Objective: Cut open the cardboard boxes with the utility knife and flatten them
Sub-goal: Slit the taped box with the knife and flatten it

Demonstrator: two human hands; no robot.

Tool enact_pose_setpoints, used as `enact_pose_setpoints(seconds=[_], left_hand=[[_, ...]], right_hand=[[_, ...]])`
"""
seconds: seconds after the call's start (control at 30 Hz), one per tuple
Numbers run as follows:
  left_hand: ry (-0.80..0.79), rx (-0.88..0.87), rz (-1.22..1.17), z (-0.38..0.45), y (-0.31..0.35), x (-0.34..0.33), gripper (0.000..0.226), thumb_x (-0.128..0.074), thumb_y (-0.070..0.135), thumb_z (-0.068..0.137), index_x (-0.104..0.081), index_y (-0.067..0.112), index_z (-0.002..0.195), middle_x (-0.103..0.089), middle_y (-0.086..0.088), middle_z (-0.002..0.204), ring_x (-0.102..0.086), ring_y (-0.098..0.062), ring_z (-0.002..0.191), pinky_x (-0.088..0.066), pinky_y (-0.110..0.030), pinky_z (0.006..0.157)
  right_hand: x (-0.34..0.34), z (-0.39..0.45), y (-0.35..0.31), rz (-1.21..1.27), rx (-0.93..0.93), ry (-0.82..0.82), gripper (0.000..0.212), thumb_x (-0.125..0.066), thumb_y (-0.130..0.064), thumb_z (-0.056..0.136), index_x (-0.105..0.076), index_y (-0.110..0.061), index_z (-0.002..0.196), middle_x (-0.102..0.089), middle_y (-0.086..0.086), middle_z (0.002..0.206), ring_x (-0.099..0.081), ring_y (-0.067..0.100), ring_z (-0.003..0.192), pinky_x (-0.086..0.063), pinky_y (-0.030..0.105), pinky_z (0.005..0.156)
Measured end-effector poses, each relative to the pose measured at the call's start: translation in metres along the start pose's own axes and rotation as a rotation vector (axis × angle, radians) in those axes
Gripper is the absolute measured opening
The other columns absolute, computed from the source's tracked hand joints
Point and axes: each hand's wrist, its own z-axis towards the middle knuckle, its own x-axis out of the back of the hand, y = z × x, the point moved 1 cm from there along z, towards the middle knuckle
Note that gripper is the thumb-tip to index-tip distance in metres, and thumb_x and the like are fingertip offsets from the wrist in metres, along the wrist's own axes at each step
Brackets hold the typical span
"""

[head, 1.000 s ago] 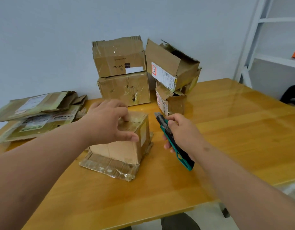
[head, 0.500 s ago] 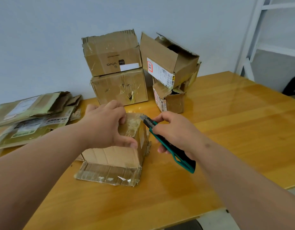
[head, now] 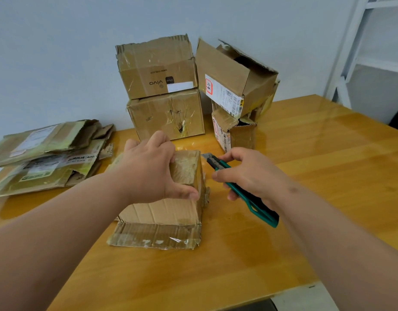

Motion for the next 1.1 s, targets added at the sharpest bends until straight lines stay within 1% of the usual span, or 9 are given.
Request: enact_pose_setpoints(seconds=[0.17, 0.27, 0.37, 0.5, 0.6, 0.73, 0.9, 1.0, 1.1], left_hand=[[0.002, 0.005, -0.004, -0.001, 0.002, 0.002, 0.098, -0.015, 0.11, 0.034, -0.037, 0.034, 0.092, -0.028, 0.011, 0.105, -0.031, -0.011, 0.09, -0.026, -0.039, 0.09], [-0.003, 0.011, 0.006, 0.0, 0.003, 0.003, 0.098, -0.013, 0.11, 0.033, -0.037, 0.034, 0.092, -0.029, 0.011, 0.103, -0.033, -0.012, 0.09, -0.027, -0.038, 0.089], [-0.002, 0.015, 0.012, 0.0, 0.003, 0.002, 0.098, -0.014, 0.11, 0.034, -0.039, 0.034, 0.091, -0.03, 0.011, 0.103, -0.035, -0.012, 0.09, -0.029, -0.039, 0.09], [-0.005, 0.022, 0.008, 0.0, 0.004, 0.002, 0.098, -0.016, 0.11, 0.034, -0.039, 0.034, 0.093, -0.029, 0.011, 0.1, -0.034, -0.012, 0.088, -0.028, -0.038, 0.088], [-0.01, 0.024, 0.006, -0.001, 0.005, 0.002, 0.098, -0.016, 0.11, 0.034, -0.038, 0.035, 0.093, -0.029, 0.011, 0.101, -0.033, -0.012, 0.088, -0.028, -0.039, 0.089], [-0.015, 0.024, 0.003, -0.001, 0.004, 0.002, 0.098, -0.014, 0.11, 0.034, -0.037, 0.035, 0.093, -0.029, 0.011, 0.103, -0.032, -0.012, 0.09, -0.027, -0.039, 0.09], [-0.011, 0.026, -0.027, -0.001, 0.004, 0.002, 0.095, -0.015, 0.109, 0.034, -0.036, 0.036, 0.091, -0.028, 0.011, 0.101, -0.033, -0.012, 0.089, -0.025, -0.036, 0.084], [0.015, 0.034, -0.068, -0.001, 0.004, 0.002, 0.1, -0.018, 0.109, 0.034, -0.036, 0.035, 0.099, -0.027, 0.013, 0.1, -0.033, -0.01, 0.091, -0.025, -0.034, 0.083], [-0.005, 0.031, -0.09, -0.001, 0.005, 0.003, 0.114, -0.019, 0.109, 0.034, -0.039, 0.037, 0.12, -0.033, 0.014, 0.114, -0.039, -0.012, 0.106, -0.028, -0.038, 0.092]], right_hand=[[0.0, 0.0, 0.0, 0.006, 0.03, 0.007, 0.028, -0.08, -0.015, 0.081, -0.062, -0.019, 0.102, -0.067, 0.013, 0.081, -0.061, 0.018, 0.046, -0.05, 0.024, 0.043], [0.0, -0.001, -0.002, 0.013, 0.053, 0.005, 0.026, -0.08, -0.014, 0.081, -0.063, -0.019, 0.1, -0.066, 0.013, 0.077, -0.061, 0.019, 0.047, -0.049, 0.024, 0.044], [0.0, 0.0, -0.006, -0.058, 0.074, 0.003, 0.024, -0.078, -0.015, 0.083, -0.063, -0.023, 0.1, -0.068, 0.01, 0.074, -0.064, 0.018, 0.047, -0.048, 0.023, 0.044], [0.002, 0.002, -0.01, -0.035, 0.042, 0.042, 0.02, -0.076, -0.012, 0.084, -0.063, -0.019, 0.097, -0.065, 0.01, 0.073, -0.06, 0.017, 0.043, -0.048, 0.023, 0.042], [0.0, 0.0, -0.01, -0.043, 0.023, 0.031, 0.02, -0.076, -0.011, 0.085, -0.062, -0.017, 0.099, -0.063, 0.01, 0.072, -0.058, 0.017, 0.043, -0.048, 0.023, 0.042], [-0.001, -0.003, -0.012, -0.05, 0.03, 0.021, 0.02, -0.075, -0.009, 0.085, -0.062, -0.016, 0.098, -0.063, 0.009, 0.072, -0.056, 0.012, 0.039, -0.046, 0.021, 0.041], [-0.002, -0.001, -0.015, -0.083, 0.036, 0.012, 0.017, -0.074, -0.01, 0.086, -0.062, -0.016, 0.096, -0.063, 0.01, 0.069, -0.057, 0.016, 0.04, -0.046, 0.022, 0.04], [-0.001, 0.001, -0.013, 0.016, -0.001, -0.01, 0.019, -0.075, -0.007, 0.085, -0.063, -0.011, 0.099, -0.063, 0.011, 0.065, -0.057, 0.019, 0.042, -0.047, 0.024, 0.04], [-0.002, 0.001, -0.01, 0.11, -0.039, -0.032, 0.02, -0.075, -0.004, 0.083, -0.064, -0.007, 0.1, -0.062, 0.009, 0.058, -0.057, 0.022, 0.044, -0.048, 0.026, 0.042]])
